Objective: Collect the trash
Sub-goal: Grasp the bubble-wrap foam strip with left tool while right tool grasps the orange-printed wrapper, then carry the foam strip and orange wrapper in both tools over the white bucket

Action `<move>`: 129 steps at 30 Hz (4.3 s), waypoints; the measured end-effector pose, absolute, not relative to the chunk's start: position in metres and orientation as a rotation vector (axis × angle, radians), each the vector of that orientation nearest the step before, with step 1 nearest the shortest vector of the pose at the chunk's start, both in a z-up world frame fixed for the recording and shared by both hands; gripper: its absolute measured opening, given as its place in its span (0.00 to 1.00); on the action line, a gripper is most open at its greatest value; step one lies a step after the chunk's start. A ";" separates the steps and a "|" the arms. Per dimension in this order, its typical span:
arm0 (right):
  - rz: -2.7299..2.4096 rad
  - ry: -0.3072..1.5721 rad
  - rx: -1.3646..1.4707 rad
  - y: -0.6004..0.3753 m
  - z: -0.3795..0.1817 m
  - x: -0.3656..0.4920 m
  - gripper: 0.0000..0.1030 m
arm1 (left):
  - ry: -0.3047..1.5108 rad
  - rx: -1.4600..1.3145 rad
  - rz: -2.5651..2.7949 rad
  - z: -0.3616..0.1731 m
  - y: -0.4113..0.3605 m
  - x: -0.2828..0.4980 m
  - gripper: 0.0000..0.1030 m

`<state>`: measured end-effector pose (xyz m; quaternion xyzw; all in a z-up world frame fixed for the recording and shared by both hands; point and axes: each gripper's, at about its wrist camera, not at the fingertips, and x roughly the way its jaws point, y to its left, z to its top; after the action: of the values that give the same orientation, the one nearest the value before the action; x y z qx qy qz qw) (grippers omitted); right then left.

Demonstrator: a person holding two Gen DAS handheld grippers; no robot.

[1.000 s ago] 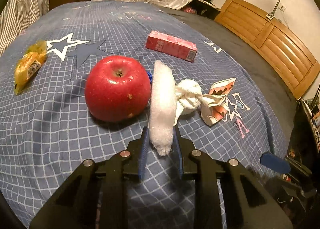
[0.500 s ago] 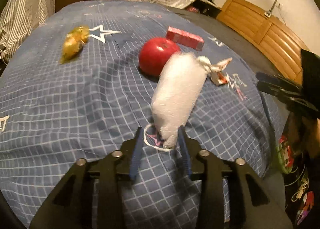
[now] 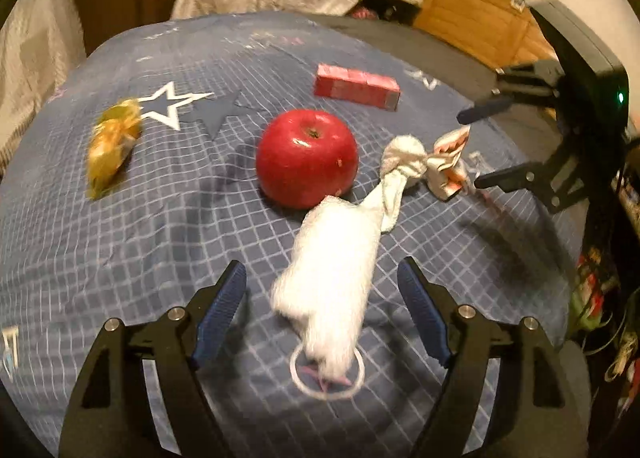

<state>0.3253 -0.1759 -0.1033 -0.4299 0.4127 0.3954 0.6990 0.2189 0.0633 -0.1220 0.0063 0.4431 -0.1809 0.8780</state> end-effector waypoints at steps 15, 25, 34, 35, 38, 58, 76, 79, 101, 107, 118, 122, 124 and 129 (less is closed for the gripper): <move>0.900 0.999 -1.030 -0.176 -0.135 0.346 0.17 | 1.044 0.068 -0.438 -0.146 0.047 0.249 0.47; 0.641 0.784 -0.515 -0.216 -0.100 0.291 0.07 | 0.895 0.014 -0.332 -0.126 0.045 0.202 0.46; 0.377 0.550 -0.109 -0.241 -0.061 0.204 0.07 | 0.636 -0.033 -0.152 -0.065 0.045 0.149 0.46; 0.365 0.532 -0.093 -0.242 -0.058 0.199 0.07 | 0.602 -0.041 -0.131 -0.058 0.044 0.141 0.46; 0.331 0.463 -0.055 -0.241 -0.043 0.173 0.07 | 0.533 -0.047 -0.091 -0.046 0.039 0.125 0.46; 0.297 0.381 0.009 -0.248 -0.003 0.099 0.07 | 0.353 -0.019 -0.024 -0.009 0.008 0.067 0.46; 0.434 0.358 -0.034 -0.186 0.029 0.115 0.07 | 0.351 -0.051 0.115 0.007 0.088 0.072 0.46; 0.480 0.364 -0.041 -0.162 0.036 0.124 0.07 | 0.352 -0.061 0.159 0.011 0.111 0.070 0.46; 0.835 0.378 -0.149 0.093 0.082 0.122 0.07 | 0.335 -0.137 0.483 0.037 0.286 0.016 0.46; 0.937 0.387 -0.170 0.169 0.095 0.118 0.07 | 0.331 -0.159 0.573 0.045 0.335 -0.008 0.46; 1.093 0.453 -0.251 0.313 0.103 0.103 0.07 | 0.384 -0.212 0.684 0.040 0.418 -0.039 0.46; 1.139 0.516 -0.278 0.358 0.096 0.106 0.07 | 0.422 -0.231 0.697 0.032 0.443 -0.041 0.46; 1.162 0.564 -0.299 0.384 0.090 0.112 0.07 | 0.447 -0.246 0.695 0.027 0.455 -0.039 0.46; 1.199 0.690 -0.364 0.445 0.071 0.124 0.07 | 0.499 -0.288 0.692 0.017 0.482 -0.037 0.46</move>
<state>0.1240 0.4451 0.0711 -0.1670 0.3163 0.5496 0.7550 -0.0371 0.4824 0.0175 -0.1393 0.2410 0.3345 0.9003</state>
